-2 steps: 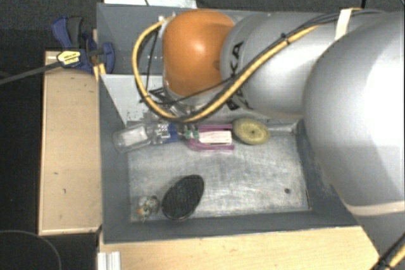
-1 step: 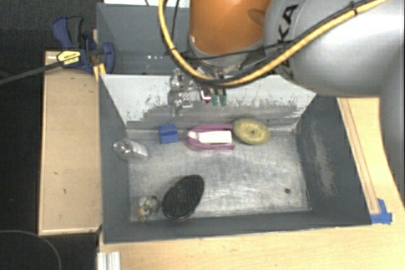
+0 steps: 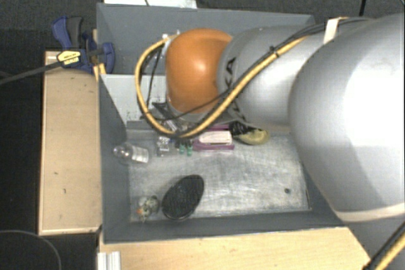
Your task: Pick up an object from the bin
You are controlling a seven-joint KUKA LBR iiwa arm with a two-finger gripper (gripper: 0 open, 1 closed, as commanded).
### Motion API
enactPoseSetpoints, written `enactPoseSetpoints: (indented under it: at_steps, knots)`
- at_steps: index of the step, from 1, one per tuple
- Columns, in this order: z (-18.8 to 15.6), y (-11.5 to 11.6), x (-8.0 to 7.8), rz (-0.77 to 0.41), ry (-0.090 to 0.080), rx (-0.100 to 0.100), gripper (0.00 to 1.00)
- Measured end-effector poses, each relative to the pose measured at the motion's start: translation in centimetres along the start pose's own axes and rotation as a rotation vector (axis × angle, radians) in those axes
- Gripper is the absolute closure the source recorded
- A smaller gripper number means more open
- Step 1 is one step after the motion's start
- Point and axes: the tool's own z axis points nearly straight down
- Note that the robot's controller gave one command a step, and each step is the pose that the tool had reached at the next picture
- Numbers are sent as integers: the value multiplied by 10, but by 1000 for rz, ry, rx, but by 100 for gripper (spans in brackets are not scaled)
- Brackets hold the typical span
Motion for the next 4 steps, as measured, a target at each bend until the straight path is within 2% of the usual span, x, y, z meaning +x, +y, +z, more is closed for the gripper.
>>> enactPoseSetpoints:
  at_steps: [1, 2, 3, 4]
  knots:
    - [-74, 13, -22, 28, -15, -8, 100]
    - [-69, 12, -20, 28, -7, -3, 0]
    - [68, -42, -22, -18, -8, -4, 0]
    - [61, -39, -26, -16, -22, -10, 100]
